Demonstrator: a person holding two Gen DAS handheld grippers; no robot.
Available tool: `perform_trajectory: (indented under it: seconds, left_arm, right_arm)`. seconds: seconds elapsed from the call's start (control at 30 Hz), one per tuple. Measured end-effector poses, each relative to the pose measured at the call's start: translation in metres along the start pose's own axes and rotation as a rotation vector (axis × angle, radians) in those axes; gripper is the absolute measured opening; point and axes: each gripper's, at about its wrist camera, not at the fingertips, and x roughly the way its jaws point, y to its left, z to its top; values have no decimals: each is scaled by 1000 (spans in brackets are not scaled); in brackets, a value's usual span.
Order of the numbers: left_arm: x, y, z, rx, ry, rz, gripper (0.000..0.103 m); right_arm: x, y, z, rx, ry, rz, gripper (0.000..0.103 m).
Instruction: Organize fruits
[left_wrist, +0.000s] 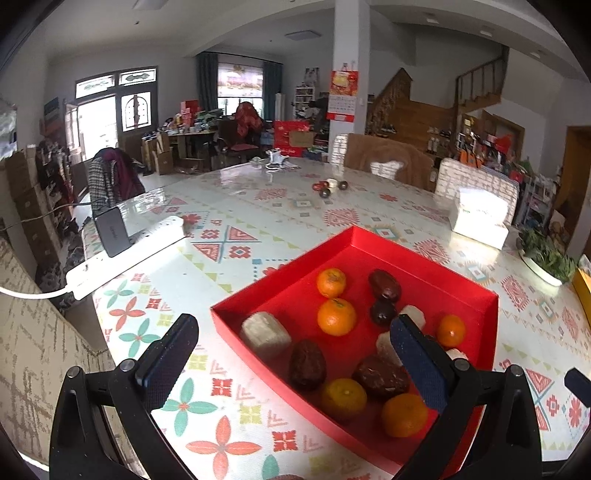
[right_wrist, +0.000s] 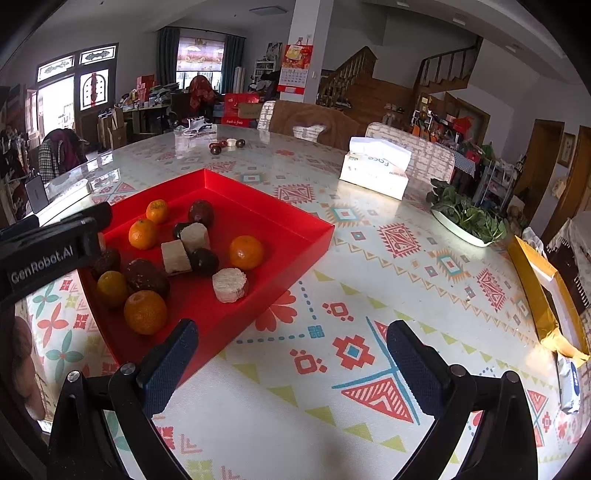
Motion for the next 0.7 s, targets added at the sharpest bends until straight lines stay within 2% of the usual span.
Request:
perform_trajectory:
  seconds: [0.43,0.7]
  left_arm:
    - [-2,11,4,-25,-14,11,103]
    - [-15,24,11,-48,-48,33,103]
  right_arm:
    - [-7,7,2,-17,-10,3,103]
    - [-17,8,3,-21,-35,7,103]
